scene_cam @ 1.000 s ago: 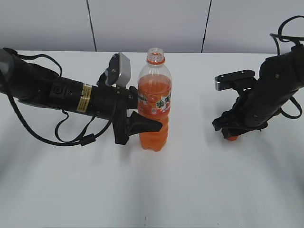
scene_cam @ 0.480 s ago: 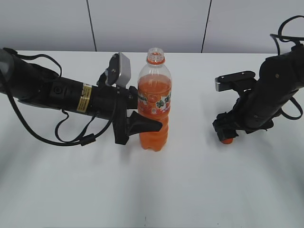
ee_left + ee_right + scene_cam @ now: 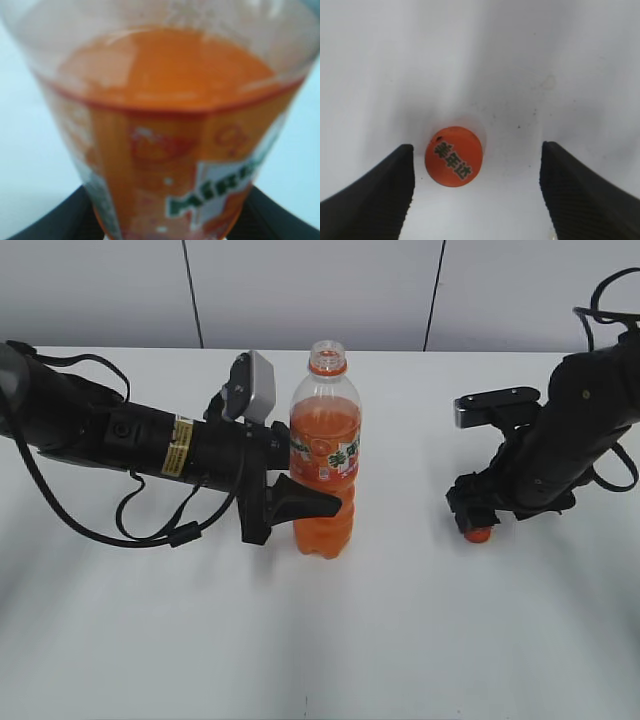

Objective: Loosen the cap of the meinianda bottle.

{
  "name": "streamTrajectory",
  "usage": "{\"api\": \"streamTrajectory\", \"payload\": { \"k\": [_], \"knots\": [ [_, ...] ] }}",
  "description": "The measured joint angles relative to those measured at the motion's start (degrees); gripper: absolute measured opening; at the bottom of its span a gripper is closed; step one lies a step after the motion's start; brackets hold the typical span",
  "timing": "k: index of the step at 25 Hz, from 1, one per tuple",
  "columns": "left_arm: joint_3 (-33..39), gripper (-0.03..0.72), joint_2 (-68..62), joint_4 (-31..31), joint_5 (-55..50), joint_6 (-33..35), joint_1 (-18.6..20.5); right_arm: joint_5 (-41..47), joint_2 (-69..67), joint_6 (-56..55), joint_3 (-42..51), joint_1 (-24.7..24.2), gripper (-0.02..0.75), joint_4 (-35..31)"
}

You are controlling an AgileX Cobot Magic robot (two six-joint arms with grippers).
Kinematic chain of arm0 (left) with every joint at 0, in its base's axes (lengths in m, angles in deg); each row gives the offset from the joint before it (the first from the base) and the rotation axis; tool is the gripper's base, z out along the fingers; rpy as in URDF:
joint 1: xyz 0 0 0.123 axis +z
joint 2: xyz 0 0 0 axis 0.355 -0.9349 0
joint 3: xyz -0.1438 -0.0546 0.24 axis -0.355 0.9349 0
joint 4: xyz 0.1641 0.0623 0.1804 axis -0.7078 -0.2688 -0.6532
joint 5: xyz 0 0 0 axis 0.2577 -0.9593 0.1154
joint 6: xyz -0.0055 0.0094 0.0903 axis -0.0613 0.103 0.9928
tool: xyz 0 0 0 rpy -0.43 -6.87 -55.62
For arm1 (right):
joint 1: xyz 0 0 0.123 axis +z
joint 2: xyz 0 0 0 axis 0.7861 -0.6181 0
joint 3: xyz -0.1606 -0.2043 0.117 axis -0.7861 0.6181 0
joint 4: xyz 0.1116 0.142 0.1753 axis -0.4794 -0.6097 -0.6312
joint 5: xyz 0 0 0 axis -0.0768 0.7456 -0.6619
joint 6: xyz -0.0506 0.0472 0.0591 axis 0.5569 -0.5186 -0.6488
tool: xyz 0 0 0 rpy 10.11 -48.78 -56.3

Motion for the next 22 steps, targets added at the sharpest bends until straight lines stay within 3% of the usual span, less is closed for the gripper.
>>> {"api": "streamTrajectory", "payload": {
  "k": [4,11,18,22],
  "knots": [
    [0.0,0.412,0.0,0.0,0.5,0.1,0.0,0.2,2.5,0.0,0.0,0.0,0.586,0.0],
    [0.1,0.617,-0.2,-0.7,0.2,0.1,0.1,0.4,6.3,0.0,0.0,0.0,0.586,0.0],
    [0.1,0.629,-0.2,-2.0,1.2,0.1,1.7,1.6,10.3,0.0,0.0,0.0,0.586,0.0],
    [0.1,0.620,-0.2,-5.8,3.1,0.1,3.9,1.9,12.5,0.0,0.0,0.0,0.586,0.0]
  ]
}}
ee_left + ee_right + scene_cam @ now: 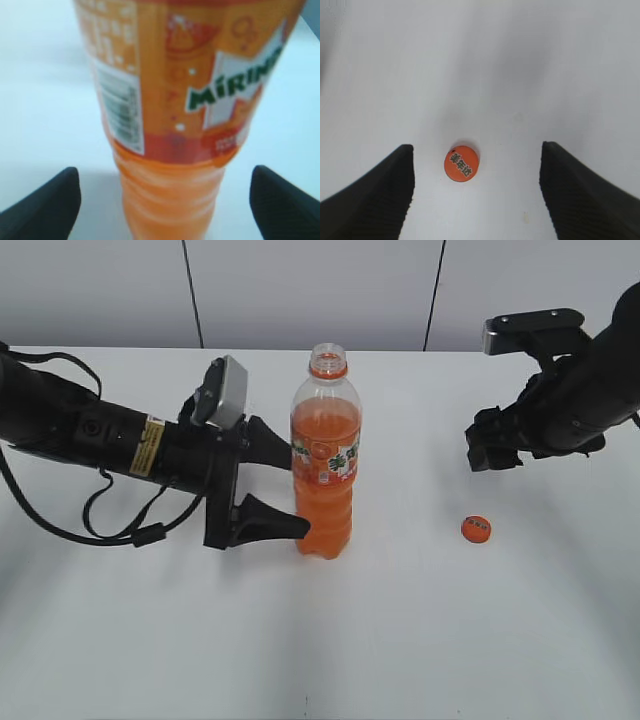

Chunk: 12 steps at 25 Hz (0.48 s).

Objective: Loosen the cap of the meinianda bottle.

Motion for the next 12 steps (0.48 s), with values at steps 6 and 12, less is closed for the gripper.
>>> {"api": "streamTrajectory", "payload": {
  "k": [6,12],
  "knots": [
    [0.0,0.592,0.0,-8.4,5.0,-2.0,3.8,0.1,2.4,0.0,0.0,0.0,0.586,0.0],
    [0.0,0.589,0.9,-11.8,4.6,-5.1,7.2,0.1,4.7,0.0,0.0,0.0,0.586,0.7]
  ]
}}
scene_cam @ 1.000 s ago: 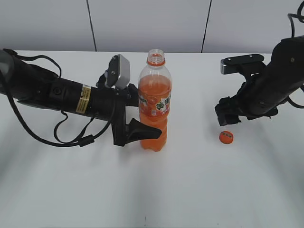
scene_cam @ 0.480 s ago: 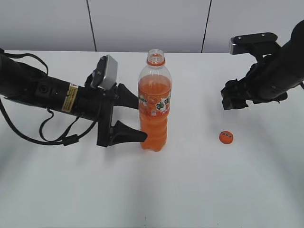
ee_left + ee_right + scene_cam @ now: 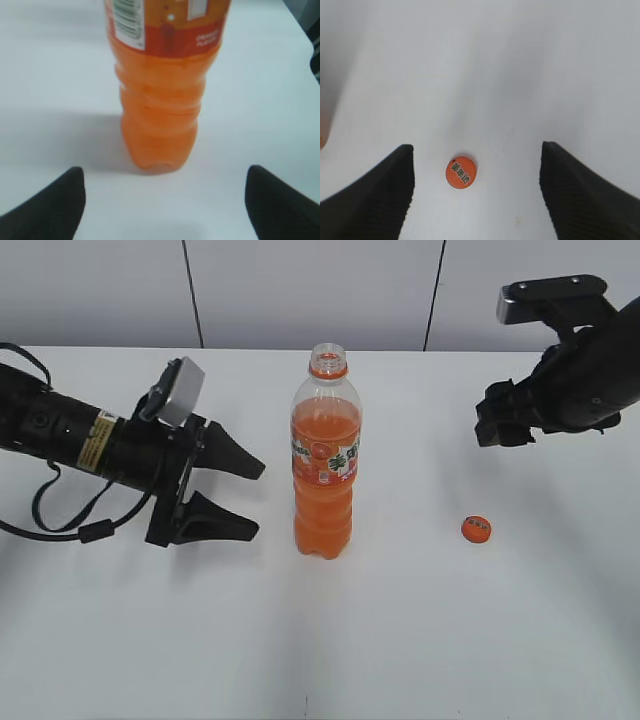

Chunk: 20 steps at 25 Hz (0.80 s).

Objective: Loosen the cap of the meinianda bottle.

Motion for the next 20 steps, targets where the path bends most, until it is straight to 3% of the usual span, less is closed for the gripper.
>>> {"api": "streamTrajectory", "payload": {
  "k": [4,11,16,20],
  "knots": [
    [0.0,0.589,3.6,-0.2,-4.5,-2.1,1.2,0.0,1.8,0.0,0.0,0.0,0.586,1.7],
    [0.0,0.589,11.4,1.3,-28.3,-11.1,1.2,0.1,4.9,0.0,-2.3,0.0,0.586,7.1],
    [0.0,0.589,15.5,14.6,-47.8,-14.4,1.2,0.4,6.0,0.0,-5.5,0.0,0.586,11.4],
    [0.0,0.586,18.1,21.4,-58.7,-14.7,1.2,4.0,6.0,0.0,-8.6,0.0,0.586,16.9]
  ]
}}
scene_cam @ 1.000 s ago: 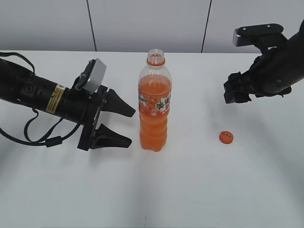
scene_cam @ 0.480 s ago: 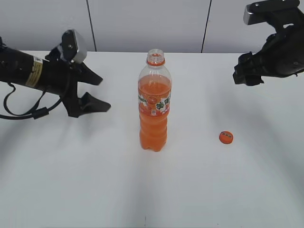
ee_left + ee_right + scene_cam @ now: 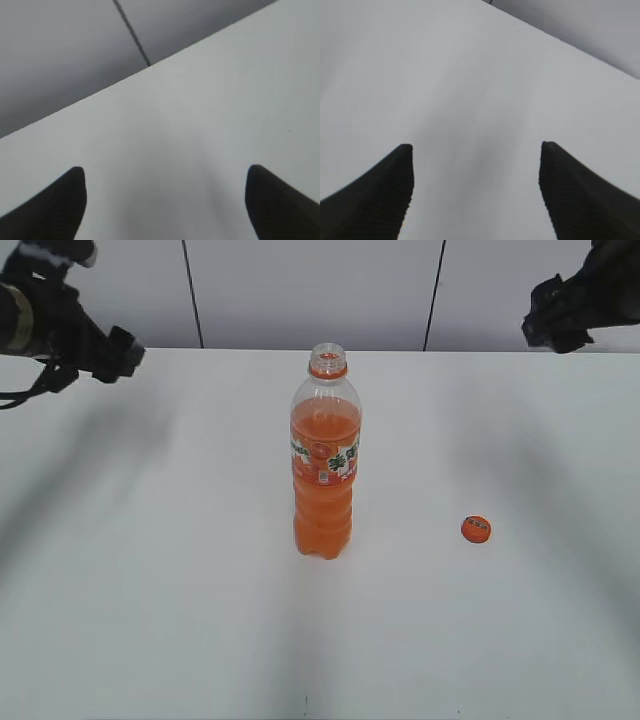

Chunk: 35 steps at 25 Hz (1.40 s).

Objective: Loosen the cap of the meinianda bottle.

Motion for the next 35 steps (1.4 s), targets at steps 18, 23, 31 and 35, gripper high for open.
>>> {"api": "streamTrajectory", "payload": {
  "k": [18,23,31,35],
  "knots": [
    [-3.5,0.585,6.5,63.2,-42.7,52.4,1.2,29.0,0.0,-8.1,-16.6,0.0,0.586,4.9],
    [-11.7,0.578,6.5,71.8,-57.2,58.8,2.3,35.8,0.0,-4.4,-22.5,0.0,0.586,-1.1],
    [-23.0,0.573,8.0,73.2,-71.6,60.5,2.4,38.8,0.2,3.3,-29.3,-5.7,0.586,-15.4],
    [-23.4,0.573,10.8,73.3,-72.2,61.1,2.7,39.0,0.3,4.7,-29.5,-10.3,0.586,-17.7]
  ]
}}
